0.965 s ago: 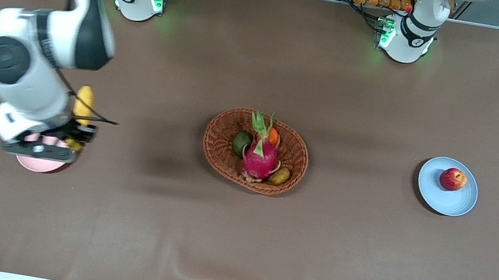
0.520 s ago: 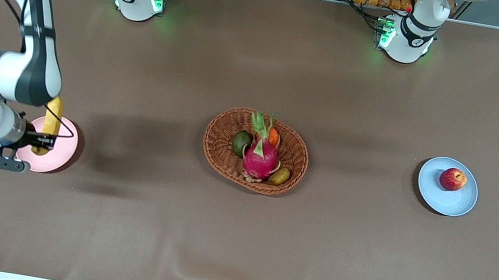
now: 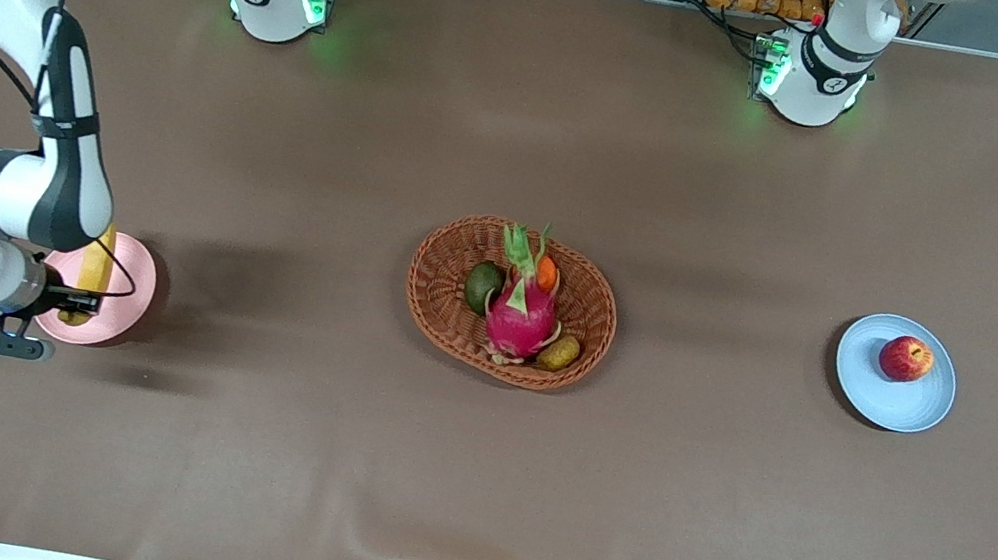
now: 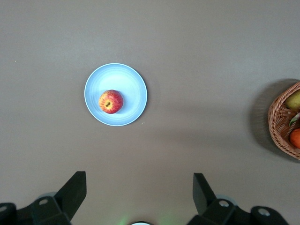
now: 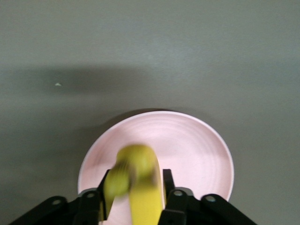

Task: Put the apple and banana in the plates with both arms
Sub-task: 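Lower the banana onto the pink plate and open the right gripper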

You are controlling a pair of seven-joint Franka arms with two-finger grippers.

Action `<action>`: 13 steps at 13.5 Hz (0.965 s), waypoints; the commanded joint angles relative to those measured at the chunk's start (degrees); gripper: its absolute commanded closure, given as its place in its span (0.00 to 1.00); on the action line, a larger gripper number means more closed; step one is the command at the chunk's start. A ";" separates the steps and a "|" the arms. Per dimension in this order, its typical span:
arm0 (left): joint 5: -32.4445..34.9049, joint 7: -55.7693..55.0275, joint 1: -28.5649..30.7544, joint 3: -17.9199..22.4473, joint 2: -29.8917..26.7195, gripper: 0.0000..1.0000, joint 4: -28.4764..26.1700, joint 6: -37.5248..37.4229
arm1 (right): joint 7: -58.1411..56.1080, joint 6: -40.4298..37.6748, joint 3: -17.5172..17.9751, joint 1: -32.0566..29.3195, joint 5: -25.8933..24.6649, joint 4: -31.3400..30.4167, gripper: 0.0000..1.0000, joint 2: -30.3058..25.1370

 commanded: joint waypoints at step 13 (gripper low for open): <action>0.41 1.02 0.29 -0.34 0.91 0.00 1.54 0.23 | -2.25 -24.07 0.91 4.94 6.27 1.29 0.00 -25.35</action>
